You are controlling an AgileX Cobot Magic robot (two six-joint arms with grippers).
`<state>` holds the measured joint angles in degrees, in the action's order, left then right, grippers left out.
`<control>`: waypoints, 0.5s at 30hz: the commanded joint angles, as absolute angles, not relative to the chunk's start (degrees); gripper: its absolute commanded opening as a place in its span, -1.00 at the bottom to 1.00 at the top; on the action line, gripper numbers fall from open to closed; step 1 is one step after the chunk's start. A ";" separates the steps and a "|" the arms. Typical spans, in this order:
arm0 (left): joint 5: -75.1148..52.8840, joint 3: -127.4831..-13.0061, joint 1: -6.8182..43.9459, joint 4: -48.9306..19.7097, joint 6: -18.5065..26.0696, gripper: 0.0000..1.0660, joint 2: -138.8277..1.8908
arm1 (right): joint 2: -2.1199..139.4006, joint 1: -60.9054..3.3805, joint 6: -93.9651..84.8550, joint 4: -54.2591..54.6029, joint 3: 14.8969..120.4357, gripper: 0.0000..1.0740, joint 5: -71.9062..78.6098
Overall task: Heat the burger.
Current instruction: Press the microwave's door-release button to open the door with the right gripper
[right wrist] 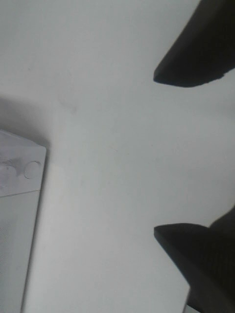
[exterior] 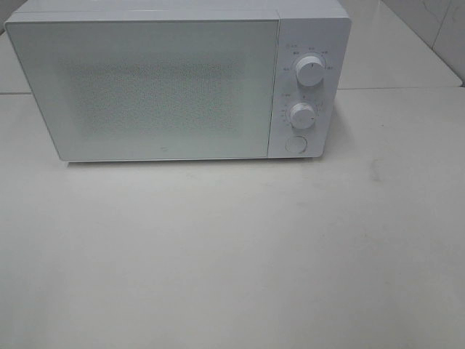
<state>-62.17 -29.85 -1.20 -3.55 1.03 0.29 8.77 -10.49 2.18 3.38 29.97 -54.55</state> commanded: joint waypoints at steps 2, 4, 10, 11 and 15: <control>-61.42 -29.56 -1.38 -3.55 0.69 0.87 1.55 | 4.13 -8.77 2.41 1.66 29.68 0.40 -54.95; -61.42 -29.56 -1.38 -3.55 0.69 0.87 1.55 | -0.97 -8.37 2.41 1.38 29.05 0.40 -56.44; -61.42 -29.56 -1.38 -3.55 0.69 0.88 1.20 | -1.78 -8.37 2.35 1.32 28.48 0.40 -57.01; -61.42 -29.56 -1.38 -3.55 0.69 0.88 1.20 | -1.78 -8.37 2.35 1.32 28.48 0.40 -57.01; -61.42 -29.56 -1.38 -3.61 0.69 0.88 1.03 | -1.78 -8.37 2.41 1.32 28.48 0.40 -56.95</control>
<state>-62.17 -29.85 -1.20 -3.55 1.03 0.29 -0.23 -8.54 2.18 1.72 28.65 -56.95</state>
